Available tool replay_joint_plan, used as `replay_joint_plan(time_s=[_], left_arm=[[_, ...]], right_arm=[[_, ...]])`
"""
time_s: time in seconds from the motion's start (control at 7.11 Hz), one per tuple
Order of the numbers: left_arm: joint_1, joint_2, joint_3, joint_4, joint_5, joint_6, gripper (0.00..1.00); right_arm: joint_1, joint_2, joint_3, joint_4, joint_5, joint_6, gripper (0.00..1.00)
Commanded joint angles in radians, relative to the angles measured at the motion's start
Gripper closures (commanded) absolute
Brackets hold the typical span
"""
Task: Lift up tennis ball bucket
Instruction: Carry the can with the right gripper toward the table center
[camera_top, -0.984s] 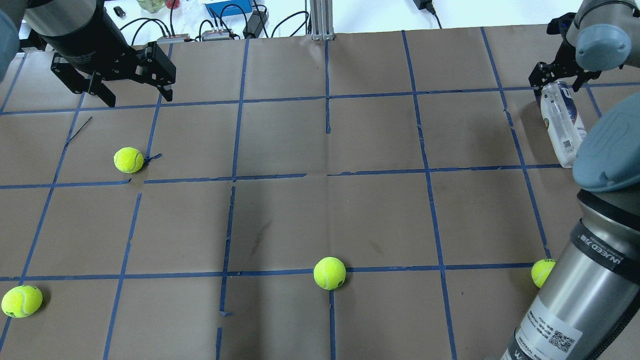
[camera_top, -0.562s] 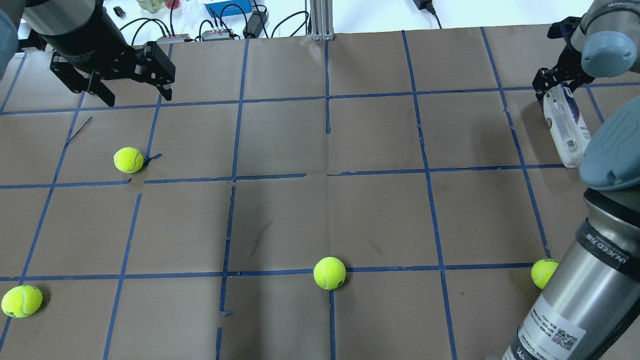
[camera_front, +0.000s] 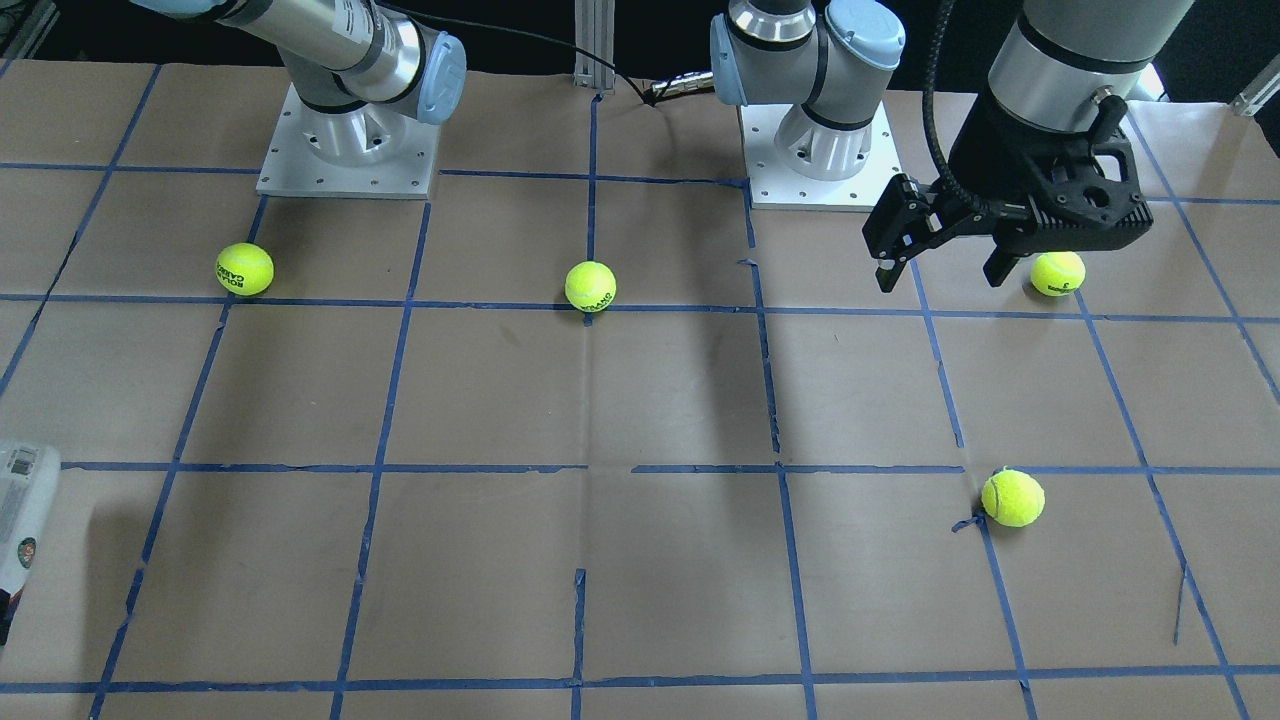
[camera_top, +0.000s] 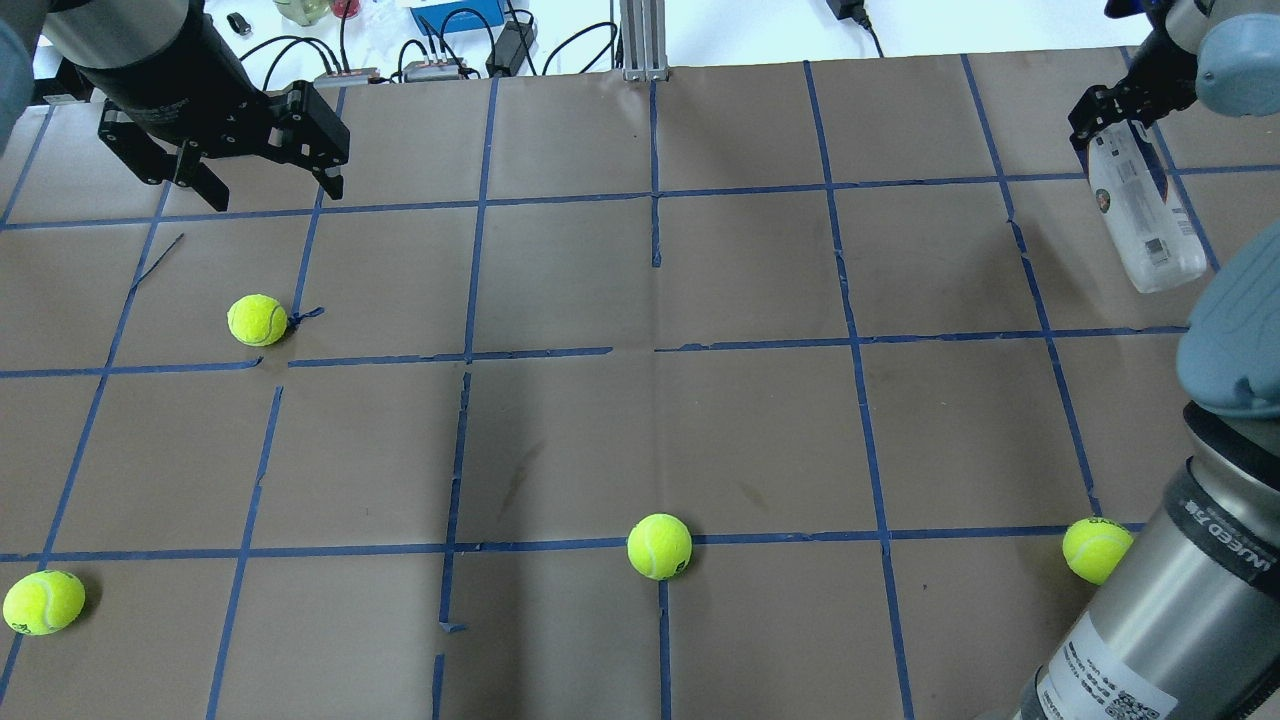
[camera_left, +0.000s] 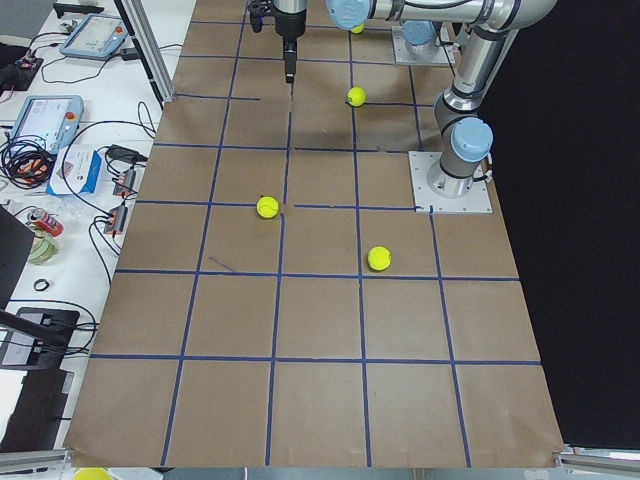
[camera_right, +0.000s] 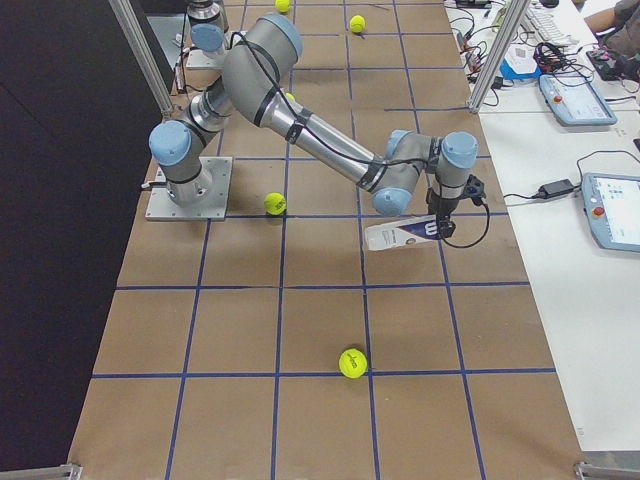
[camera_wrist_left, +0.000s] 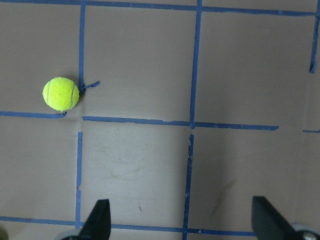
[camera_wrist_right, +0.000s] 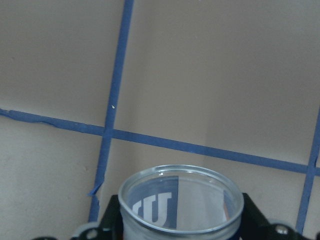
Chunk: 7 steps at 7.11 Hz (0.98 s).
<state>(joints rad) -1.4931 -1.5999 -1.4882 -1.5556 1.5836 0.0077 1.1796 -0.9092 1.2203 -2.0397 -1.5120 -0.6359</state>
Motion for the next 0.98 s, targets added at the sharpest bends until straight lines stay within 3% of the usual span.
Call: replay_joint_plan(time_s=[0.0, 0.42, 0.84], left_arm=[[0.001, 0.0, 0.002, 0.0, 0.0, -0.002, 0.0], [0.001, -0.002, 0.005, 0.0, -0.004, 0.0, 0.0], [-0.001, -0.002, 0.006, 0.0, -0.008, 0.0, 0.0]], right_arm=[[0.159, -0.08, 0.025, 0.071, 0.036, -0.05, 0.54], [0.472, -0.122, 0.048, 0.104, 0.147, -0.098, 0.58], [0.673, -0.108, 0.07, 0.099, 0.144, -0.435, 0.58]])
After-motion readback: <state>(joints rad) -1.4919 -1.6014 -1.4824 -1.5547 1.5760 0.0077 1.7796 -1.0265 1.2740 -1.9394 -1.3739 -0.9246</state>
